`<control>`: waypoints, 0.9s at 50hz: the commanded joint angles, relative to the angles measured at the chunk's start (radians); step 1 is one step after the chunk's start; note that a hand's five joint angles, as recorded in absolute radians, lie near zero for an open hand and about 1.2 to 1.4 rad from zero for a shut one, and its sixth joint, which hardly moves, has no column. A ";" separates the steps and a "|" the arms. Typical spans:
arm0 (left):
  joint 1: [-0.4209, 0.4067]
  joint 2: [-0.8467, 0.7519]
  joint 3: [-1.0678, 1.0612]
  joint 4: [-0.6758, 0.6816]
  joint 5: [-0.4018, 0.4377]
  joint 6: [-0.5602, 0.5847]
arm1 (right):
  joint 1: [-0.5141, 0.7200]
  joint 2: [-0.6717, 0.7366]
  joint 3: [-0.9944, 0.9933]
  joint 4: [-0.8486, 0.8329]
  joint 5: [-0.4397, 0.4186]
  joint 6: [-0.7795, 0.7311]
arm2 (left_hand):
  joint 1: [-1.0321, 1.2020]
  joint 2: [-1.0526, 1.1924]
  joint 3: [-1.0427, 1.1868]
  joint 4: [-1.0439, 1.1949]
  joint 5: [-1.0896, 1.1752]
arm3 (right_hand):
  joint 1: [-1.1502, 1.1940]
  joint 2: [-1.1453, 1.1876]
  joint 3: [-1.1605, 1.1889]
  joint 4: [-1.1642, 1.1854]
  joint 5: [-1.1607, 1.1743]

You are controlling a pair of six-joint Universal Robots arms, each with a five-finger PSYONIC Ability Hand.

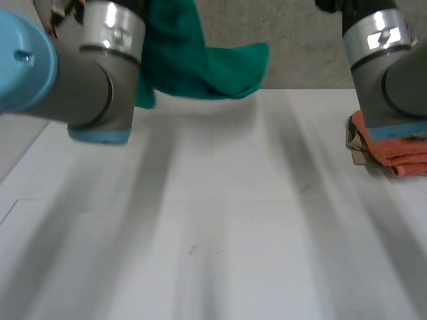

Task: Fold the laundry.

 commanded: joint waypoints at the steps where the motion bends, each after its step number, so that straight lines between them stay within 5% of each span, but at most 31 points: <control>1: -0.003 0.075 -0.322 -0.109 0.004 -0.012 | 0.004 -0.002 0.154 0.163 -0.012 -0.009 | 0.243 0.203 0.204 0.196 0.235 | 0.265 0.217 0.210 0.200 0.211; 2: -0.003 0.085 -0.360 -0.110 0.006 -0.007 | 0.004 0.002 0.165 0.192 -0.014 -0.011 | 0.243 0.203 0.204 0.196 0.235 | 0.120 0.073 0.066 0.056 0.067; 4: -0.008 0.117 -0.467 -0.110 0.008 -0.003 | 0.000 0.025 0.170 0.261 -0.014 -0.012 | 0.243 0.203 0.204 0.196 0.235 | -0.563 -0.610 -0.617 -0.627 -0.616; 6: -0.012 0.143 -0.528 -0.112 0.008 0.000 | -0.006 0.060 0.157 0.319 -0.015 -0.020 | 0.243 0.203 0.204 0.196 0.235 | -0.896 -0.943 -0.950 -0.960 -0.949; 14: -0.049 0.279 -0.749 -0.124 0.008 0.045 | 0.001 0.182 -0.023 0.551 -0.101 -0.176 | 0.243 0.203 0.204 0.196 0.235 | -0.957 -1.005 -1.012 -1.022 -1.011; 22: -0.118 0.480 -0.871 -0.182 0.005 0.042 | 0.004 0.323 -0.194 0.596 -0.409 -0.281 | 0.243 0.203 0.204 0.196 0.235 | -0.957 -1.005 -1.012 -1.022 -1.011; 29: -0.121 0.556 -0.924 -0.193 0.003 0.042 | 0.151 0.477 -0.254 0.658 -0.534 -0.322 | 0.243 0.203 0.204 0.196 0.235 | -0.957 -1.005 -1.012 -1.022 -1.011; 32: -0.120 0.568 -0.931 -0.195 0.003 0.043 | 0.187 0.524 -0.264 0.669 -0.525 -0.379 | 0.243 0.203 0.204 0.196 0.235 | -0.932 -0.980 -0.987 -0.997 -0.986; 34: -0.115 0.569 -0.931 -0.195 0.001 0.042 | 0.195 0.556 -0.280 0.663 -0.485 -0.445 | 0.243 0.203 0.204 0.196 0.235 | -0.699 -0.746 -0.753 -0.763 -0.752; 35: -0.115 0.569 -0.933 -0.195 0.001 0.042 | 0.195 0.561 -0.289 0.660 -0.463 -0.462 | 0.243 0.203 0.204 0.196 0.235 | -0.526 -0.573 -0.580 -0.590 -0.579; 36: -0.113 0.569 -0.934 -0.195 0.000 0.042 | 0.199 0.565 -0.322 0.648 -0.404 -0.492 | 0.243 0.203 0.204 0.196 0.235 | -0.010 -0.057 -0.064 -0.074 -0.063; 37: -0.112 0.568 -0.937 -0.195 0.000 0.042 | 0.201 0.567 -0.344 0.639 -0.367 -0.502 | 0.243 0.203 0.204 0.196 0.235 | 0.262 0.214 0.207 0.197 0.208; 43: -0.054 0.554 -0.934 -0.176 0.005 0.042 | 0.196 0.468 -0.342 0.495 -0.063 -0.474 | 0.243 0.203 0.204 0.196 0.235 | 0.265 0.217 0.210 0.200 0.211; 45: -0.020 0.539 -0.925 -0.173 0.006 0.040 | 0.193 0.397 -0.275 0.467 -0.034 -0.471 | 0.243 0.203 0.204 0.196 0.235 | 0.265 0.217 0.210 0.200 0.211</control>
